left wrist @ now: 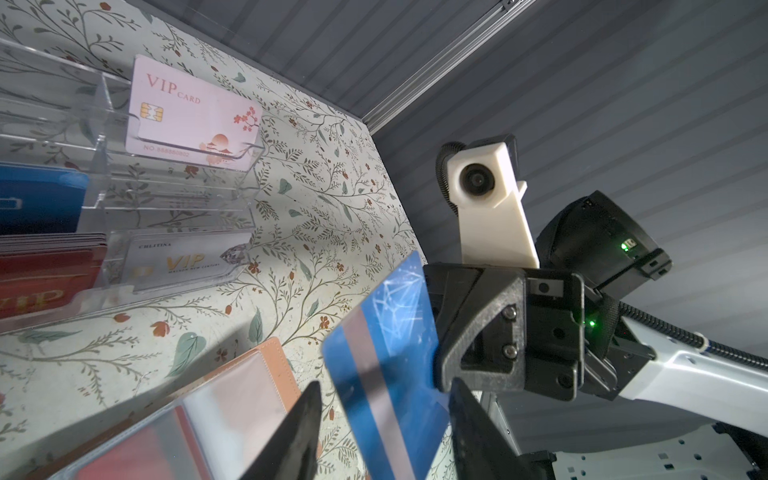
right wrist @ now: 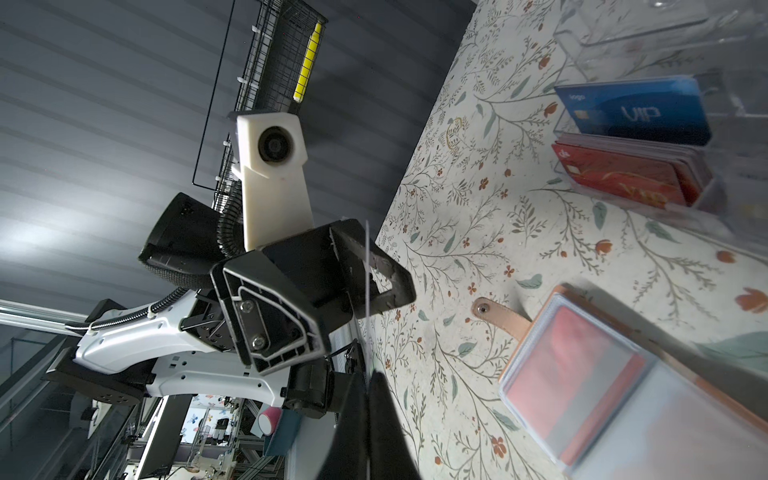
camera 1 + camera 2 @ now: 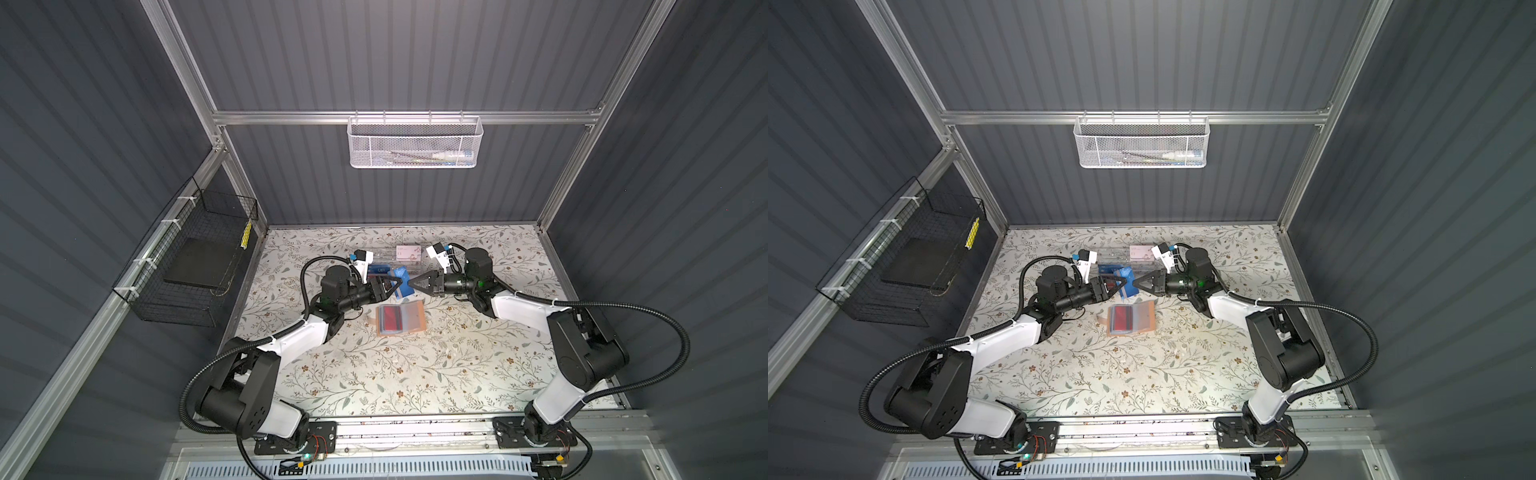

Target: Take the credit cards out of the card holder

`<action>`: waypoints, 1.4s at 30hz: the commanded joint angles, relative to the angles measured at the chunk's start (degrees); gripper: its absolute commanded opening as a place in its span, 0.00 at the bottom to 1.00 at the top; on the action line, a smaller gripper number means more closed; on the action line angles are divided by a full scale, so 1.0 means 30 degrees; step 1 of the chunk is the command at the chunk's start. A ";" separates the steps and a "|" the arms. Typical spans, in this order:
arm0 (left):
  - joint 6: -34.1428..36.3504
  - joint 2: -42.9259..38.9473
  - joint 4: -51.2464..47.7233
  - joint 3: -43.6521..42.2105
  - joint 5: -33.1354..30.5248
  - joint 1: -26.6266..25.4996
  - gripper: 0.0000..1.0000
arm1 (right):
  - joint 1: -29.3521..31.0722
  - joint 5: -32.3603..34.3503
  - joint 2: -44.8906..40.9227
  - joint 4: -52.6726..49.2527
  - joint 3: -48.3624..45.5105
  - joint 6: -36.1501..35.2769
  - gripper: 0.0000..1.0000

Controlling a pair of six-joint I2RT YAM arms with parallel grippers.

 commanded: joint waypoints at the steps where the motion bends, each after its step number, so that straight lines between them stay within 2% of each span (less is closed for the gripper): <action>1: -0.0062 0.0068 0.0710 -0.0121 0.0383 -0.0114 0.45 | -0.0085 -0.0669 0.0272 0.1424 -0.0277 0.0716 0.00; 15: -0.0031 -0.0340 0.0531 -0.0247 0.0153 -0.0115 0.24 | -0.0173 -0.0495 0.0334 0.1285 -0.0437 0.0604 0.00; 19: -0.0061 -0.0258 0.0587 -0.0208 0.0161 -0.0115 0.18 | -0.0206 -0.0370 0.0308 0.1229 -0.0511 0.0560 0.03; 24: -0.0336 0.0039 0.1151 -0.0345 0.0175 -0.0145 0.13 | -0.0258 -0.0175 0.0213 0.0873 -0.0566 0.0308 0.13; 32: -0.0583 0.0107 0.1342 -0.0384 -0.0064 -0.0174 0.08 | -0.0491 0.0405 -0.0359 0.0257 -0.0813 -0.0020 0.38; 36: -0.0443 -0.0204 0.0377 -0.0355 -0.0805 -0.0174 0.00 | -0.0811 0.0824 -0.1098 0.0128 -0.1285 -0.0014 0.45; 42: -0.0324 -0.0735 -0.1035 -0.0238 -0.1864 -0.0187 0.00 | -0.1170 0.1439 -0.2136 -0.0567 -0.1770 -0.0504 0.49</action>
